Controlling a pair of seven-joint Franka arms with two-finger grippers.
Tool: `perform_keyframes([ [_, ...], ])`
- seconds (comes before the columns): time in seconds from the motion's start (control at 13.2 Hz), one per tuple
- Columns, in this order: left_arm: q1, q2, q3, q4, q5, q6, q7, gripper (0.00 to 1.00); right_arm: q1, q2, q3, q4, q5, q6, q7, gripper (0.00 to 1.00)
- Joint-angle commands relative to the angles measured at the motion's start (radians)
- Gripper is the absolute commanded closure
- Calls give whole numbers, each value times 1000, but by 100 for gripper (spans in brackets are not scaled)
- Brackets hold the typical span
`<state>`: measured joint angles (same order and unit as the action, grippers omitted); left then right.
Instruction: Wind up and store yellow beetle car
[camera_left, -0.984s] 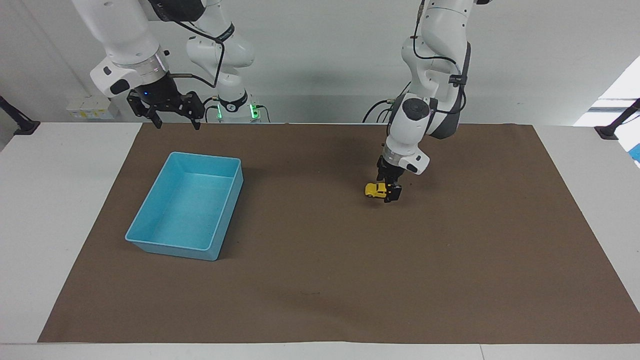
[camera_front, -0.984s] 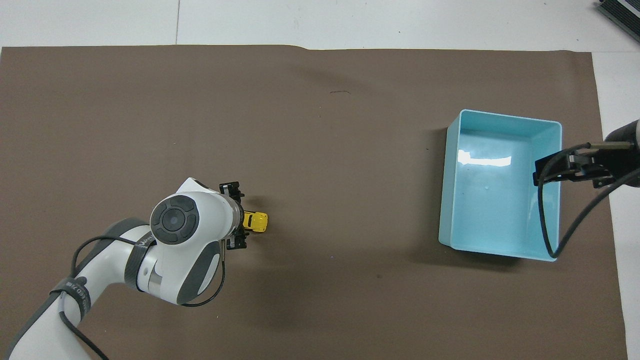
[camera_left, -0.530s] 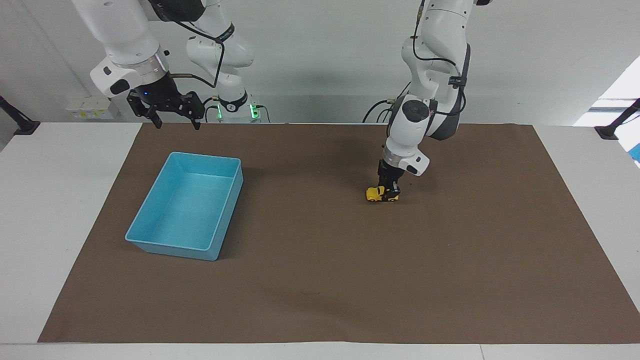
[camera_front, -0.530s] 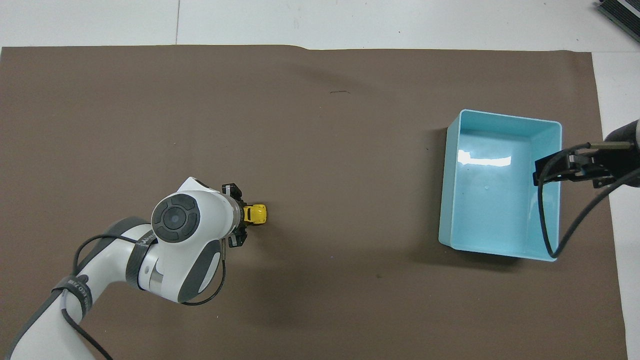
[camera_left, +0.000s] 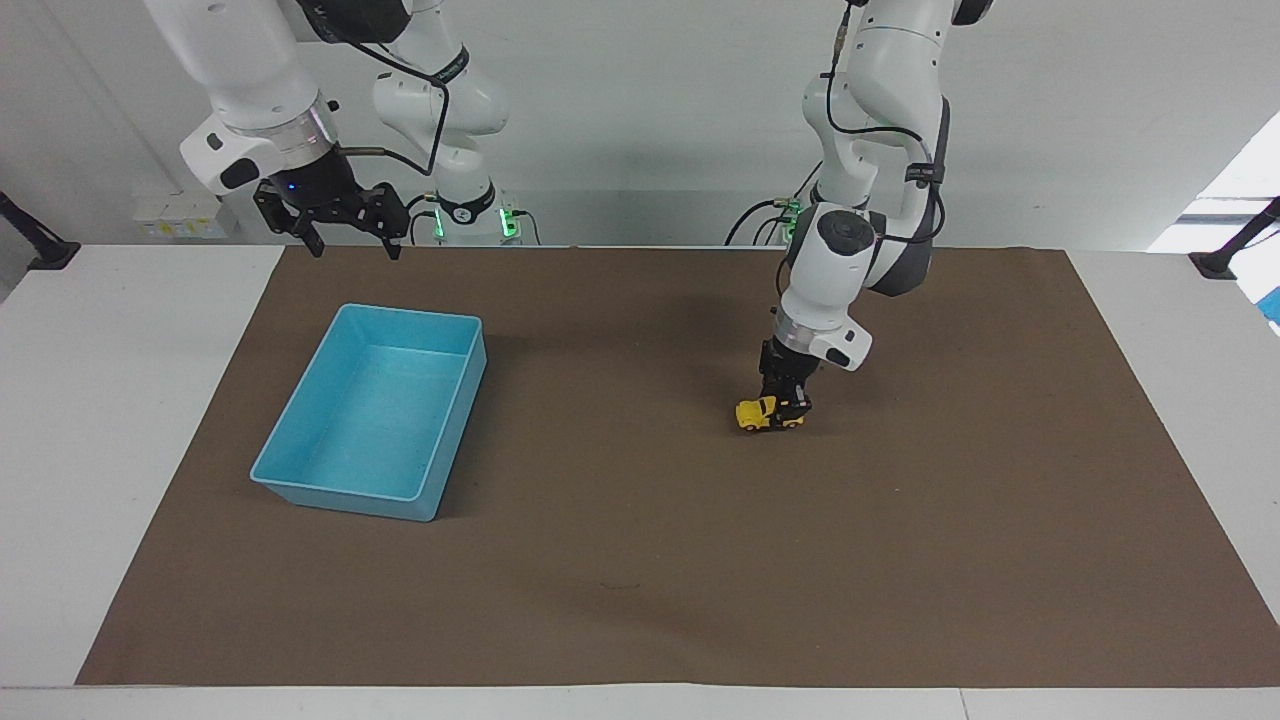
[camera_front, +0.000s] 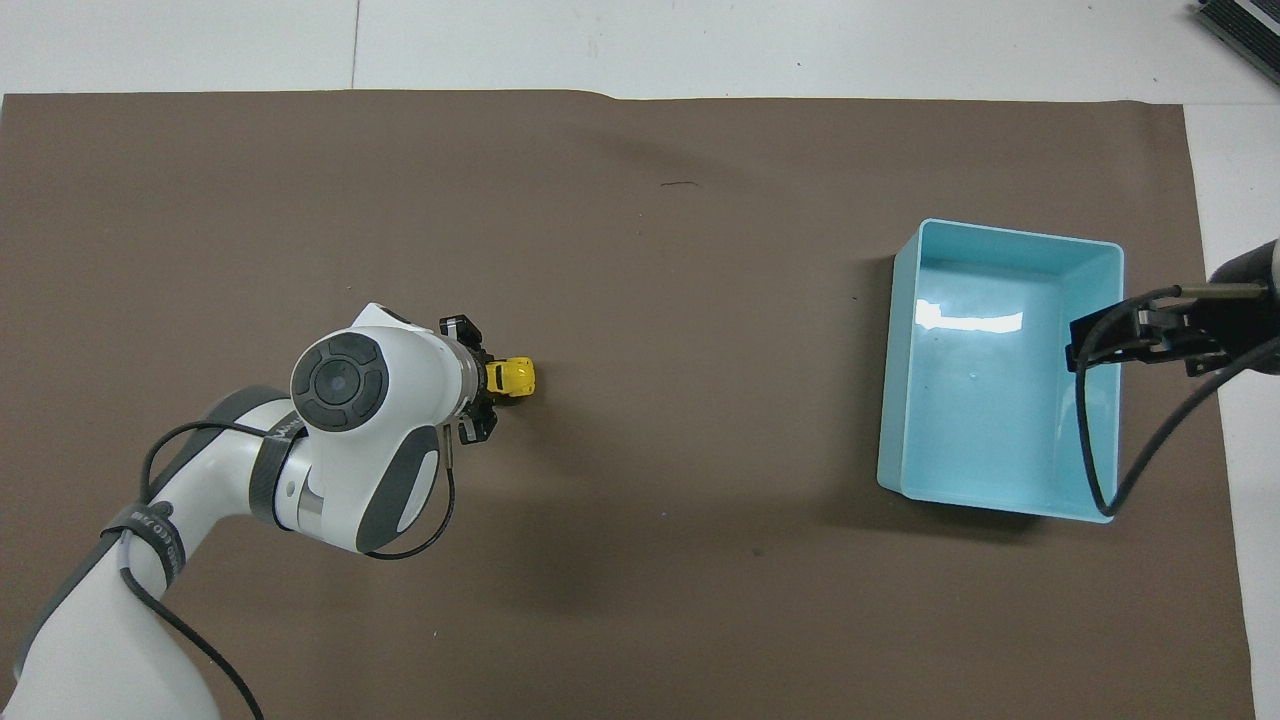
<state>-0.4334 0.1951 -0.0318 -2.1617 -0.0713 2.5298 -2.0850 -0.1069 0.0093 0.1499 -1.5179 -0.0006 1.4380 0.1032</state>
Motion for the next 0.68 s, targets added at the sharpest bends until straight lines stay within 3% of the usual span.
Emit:
perform_keyframes([
  [0.0, -14, 15, -5, 25, -4, 3, -17, 100, -16, -9, 3, -8, 25, 15, -26, 0],
  [0.61, -34, 32, -4, 13, -10, 9, -50, 100, -16, -9, 3, -8, 24, 13, -26, 0],
])
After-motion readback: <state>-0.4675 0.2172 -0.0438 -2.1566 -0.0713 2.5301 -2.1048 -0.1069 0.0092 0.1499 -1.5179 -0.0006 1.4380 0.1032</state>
